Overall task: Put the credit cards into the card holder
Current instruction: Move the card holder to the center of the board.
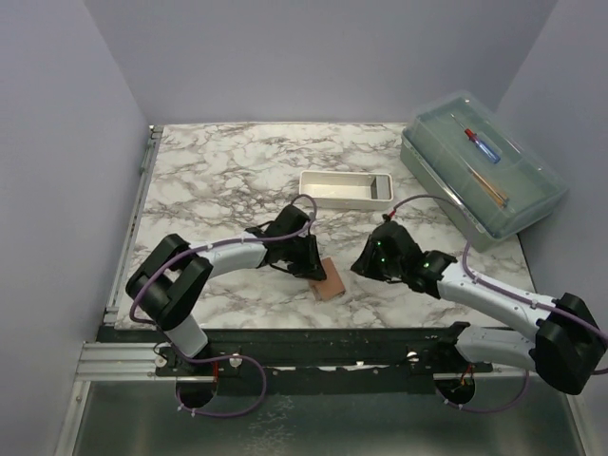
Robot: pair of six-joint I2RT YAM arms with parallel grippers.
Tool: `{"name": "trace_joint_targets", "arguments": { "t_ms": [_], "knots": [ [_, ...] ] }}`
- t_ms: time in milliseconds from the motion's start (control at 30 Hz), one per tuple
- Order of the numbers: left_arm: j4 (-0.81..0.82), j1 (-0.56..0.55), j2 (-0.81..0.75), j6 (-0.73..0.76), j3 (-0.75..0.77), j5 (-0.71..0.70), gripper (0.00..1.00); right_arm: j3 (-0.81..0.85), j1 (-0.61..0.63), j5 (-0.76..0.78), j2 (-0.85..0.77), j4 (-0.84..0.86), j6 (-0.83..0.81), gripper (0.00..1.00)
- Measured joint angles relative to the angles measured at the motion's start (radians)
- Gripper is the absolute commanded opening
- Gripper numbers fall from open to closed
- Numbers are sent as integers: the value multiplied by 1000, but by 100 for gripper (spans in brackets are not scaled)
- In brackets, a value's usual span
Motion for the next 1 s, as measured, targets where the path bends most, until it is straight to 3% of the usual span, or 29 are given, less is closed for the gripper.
{"name": "trace_joint_targets", "arguments": {
  "t_ms": [167, 367, 500, 600, 733, 1000],
  "knots": [
    [-111, 76, -106, 21, -39, 79, 57, 1, -185, -139, 35, 12, -121, 47],
    [-162, 170, -221, 24, -83, 122, 62, 0, -212, -374, 154, 87, -212, 55],
    [-178, 201, -250, 21, -158, 122, 48, -6, -212, -517, 211, 198, -223, 48],
    [-170, 207, -240, 17, -198, 124, 34, -36, -212, -592, 266, 303, -213, 29],
    [-104, 210, -169, 12, -216, 135, 18, -101, -203, -639, 327, 422, -159, 25],
    [-11, 202, 54, 37, -19, 170, 15, -129, -103, -651, 372, 547, -45, 22]
  ]
}}
